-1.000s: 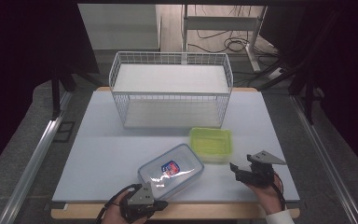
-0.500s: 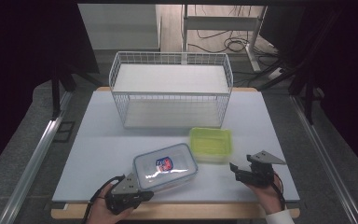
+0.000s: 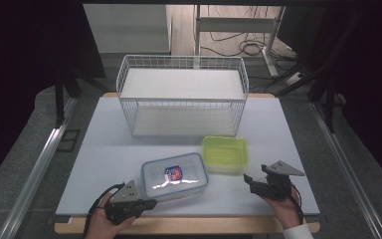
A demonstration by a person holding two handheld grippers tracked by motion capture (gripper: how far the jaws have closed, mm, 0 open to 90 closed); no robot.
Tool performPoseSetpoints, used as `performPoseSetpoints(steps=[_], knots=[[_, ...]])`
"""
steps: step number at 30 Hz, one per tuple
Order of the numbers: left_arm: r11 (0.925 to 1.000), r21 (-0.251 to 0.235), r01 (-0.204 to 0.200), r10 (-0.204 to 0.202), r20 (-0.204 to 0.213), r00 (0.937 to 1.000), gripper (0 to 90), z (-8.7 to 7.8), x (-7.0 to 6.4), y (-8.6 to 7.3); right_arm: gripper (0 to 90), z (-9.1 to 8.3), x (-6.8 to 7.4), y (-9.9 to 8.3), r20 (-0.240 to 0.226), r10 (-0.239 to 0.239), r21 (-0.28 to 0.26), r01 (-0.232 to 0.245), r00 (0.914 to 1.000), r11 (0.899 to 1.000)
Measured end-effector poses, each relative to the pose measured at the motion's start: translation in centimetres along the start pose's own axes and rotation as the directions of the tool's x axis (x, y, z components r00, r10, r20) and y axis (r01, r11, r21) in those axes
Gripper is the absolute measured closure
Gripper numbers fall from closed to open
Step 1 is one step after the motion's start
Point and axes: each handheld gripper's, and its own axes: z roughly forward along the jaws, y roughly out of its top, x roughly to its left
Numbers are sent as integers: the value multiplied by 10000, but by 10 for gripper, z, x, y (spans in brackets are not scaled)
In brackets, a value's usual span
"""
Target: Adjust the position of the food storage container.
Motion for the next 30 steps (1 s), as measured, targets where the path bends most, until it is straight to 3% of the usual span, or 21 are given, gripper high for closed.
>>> performPoseSetpoints(steps=[9,13,16,17,18,19,20,21,22,24,25,26,27,30], knots=[[9999,9,139,-139,-240,9996,900,-3,6,-2,229,0,2,1,-117,-17,-27,17,9999,10000],[9995,-98,290,-291,-133,9995,889,-5,6,-2,231,0,3,2,-219,7,-178,-11,9998,9998],[9991,-383,197,-202,-134,9997,886,-12,2,1,266,-2,9,4,-417,-122,-450,103,9991,9989],[9979,-636,152,-171,-302,9994,879,-20,1,2,311,-3,16,6,-736,-387,-474,353,9965,9983],[9979,-636,152,-171,-302,9994,868,-20,1,2,330,-3,18,7,-859,-450,-441,413,9953,9982],[9947,-989,286,-351,-641,9973,840,-29,4,2,364,-3,22,8,-986,-551,-394,514,9936,9979],[9898,-1319,542,-678,-1012,9926,787,-35,8,-1,391,-2,24,9,-1042,-624,-375,588,9926,9976],[9898,-1319,542,-678,-1012,9926,688,-35,8,-1,391,-2,24,9,-1042,-624,-375,588,9926,9976],[9831,-1625,844,-1068,-1342,9852,688,-40,13,-3,433,-2,27,11,-1162,-691,-328,657,9908,9973],[9674,-2034,1506,-1905,-1935,9624,485,-49,23,-9,539,-1,30,14,-1329,-700,-230,675,9887,9975],[9574,-2207,1864,-2346,-2174,9475,426,-52,30,-13,592,0,31,15,-1361,-672,-168,655,9884,9977],[9503,-2273,2128,-2631,-2206,9392,384,-54,35,-16,728,3,34,18,-1639,-534,20,545,9850,9985],[9424,-2231,2493,-2973,-2168,9298,389,-53,42,-19,769,4,35,19,-1794,-487,82,510,9826,9987],[9429,-1916,2723,-3117,-2203,9243,431,-47,49,-23,853,14,44,23,-2346,-390,362,488,9713,9982]])
